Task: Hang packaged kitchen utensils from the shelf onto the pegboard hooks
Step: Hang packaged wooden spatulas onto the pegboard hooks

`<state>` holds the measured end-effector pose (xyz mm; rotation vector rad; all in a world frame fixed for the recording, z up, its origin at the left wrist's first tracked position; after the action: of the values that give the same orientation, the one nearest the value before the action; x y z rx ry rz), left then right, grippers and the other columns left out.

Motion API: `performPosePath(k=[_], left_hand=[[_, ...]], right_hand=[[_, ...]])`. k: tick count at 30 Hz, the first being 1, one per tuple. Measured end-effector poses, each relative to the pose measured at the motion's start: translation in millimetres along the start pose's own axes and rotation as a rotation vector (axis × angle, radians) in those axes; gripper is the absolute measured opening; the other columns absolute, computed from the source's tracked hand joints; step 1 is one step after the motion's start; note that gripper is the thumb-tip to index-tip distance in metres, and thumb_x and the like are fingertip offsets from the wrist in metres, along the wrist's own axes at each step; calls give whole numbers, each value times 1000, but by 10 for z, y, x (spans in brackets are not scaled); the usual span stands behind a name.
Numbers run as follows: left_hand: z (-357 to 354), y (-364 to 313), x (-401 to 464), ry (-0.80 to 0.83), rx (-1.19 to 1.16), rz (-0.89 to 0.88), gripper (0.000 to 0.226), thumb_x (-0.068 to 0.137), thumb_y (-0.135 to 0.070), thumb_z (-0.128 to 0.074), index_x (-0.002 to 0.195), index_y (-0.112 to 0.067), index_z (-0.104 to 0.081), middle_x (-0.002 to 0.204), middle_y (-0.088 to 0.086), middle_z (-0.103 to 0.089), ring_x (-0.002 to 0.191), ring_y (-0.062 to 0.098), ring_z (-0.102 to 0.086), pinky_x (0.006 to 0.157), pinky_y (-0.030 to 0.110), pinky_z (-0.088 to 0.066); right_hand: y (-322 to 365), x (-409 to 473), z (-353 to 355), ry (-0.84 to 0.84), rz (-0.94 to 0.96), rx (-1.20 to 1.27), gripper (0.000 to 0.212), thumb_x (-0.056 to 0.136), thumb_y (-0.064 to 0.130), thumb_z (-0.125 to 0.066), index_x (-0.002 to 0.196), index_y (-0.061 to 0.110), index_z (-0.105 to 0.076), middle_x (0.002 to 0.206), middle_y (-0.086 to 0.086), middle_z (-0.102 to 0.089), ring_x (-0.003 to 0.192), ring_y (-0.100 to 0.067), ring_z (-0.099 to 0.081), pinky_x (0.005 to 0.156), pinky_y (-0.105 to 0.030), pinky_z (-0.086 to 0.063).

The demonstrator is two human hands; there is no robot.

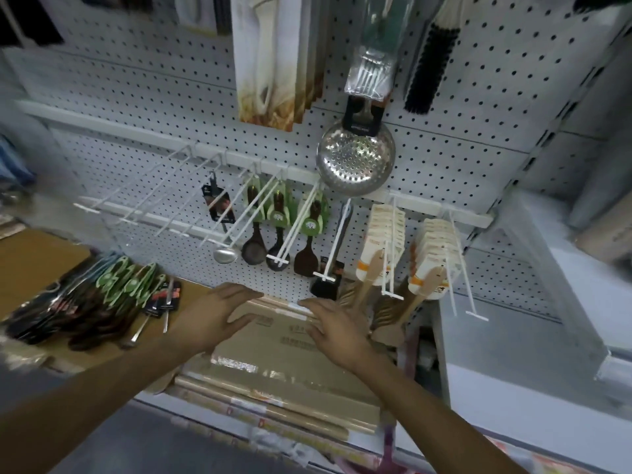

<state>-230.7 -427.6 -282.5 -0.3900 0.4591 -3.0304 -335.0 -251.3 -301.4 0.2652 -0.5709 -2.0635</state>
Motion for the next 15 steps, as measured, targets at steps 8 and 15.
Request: performPosePath(k=[8, 15], left_hand=[[978, 815, -750, -48, 132, -63, 55, 89, -57, -58, 136, -28, -58, 131, -10, -63, 122, 11, -55, 97, 30, -53], [1588, 1803, -1651, 33, 117, 9, 58, 91, -54, -61, 145, -40, -44, 146, -15, -49, 136, 8, -45, 112, 29, -41]], right_hand=[[1408, 641, -306, -2, 211, -77, 52, 97, 33, -54, 147, 28, -40, 146, 6, -47, 135, -14, -40, 110, -35, -38], [2751, 1148, -777, -3, 358, -66, 52, 96, 40, -57, 145, 29, -43, 145, 8, -48, 133, -12, -41, 109, -33, -38]])
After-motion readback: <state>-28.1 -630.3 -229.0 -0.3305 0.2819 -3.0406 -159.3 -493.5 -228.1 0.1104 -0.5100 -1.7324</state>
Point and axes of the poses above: each hand's wrist, its own x-axis towards the middle knuckle, its own z-axis out of the back of the hand, y = z × x, the point moved 9 cm from there along x, towards the middle knuckle
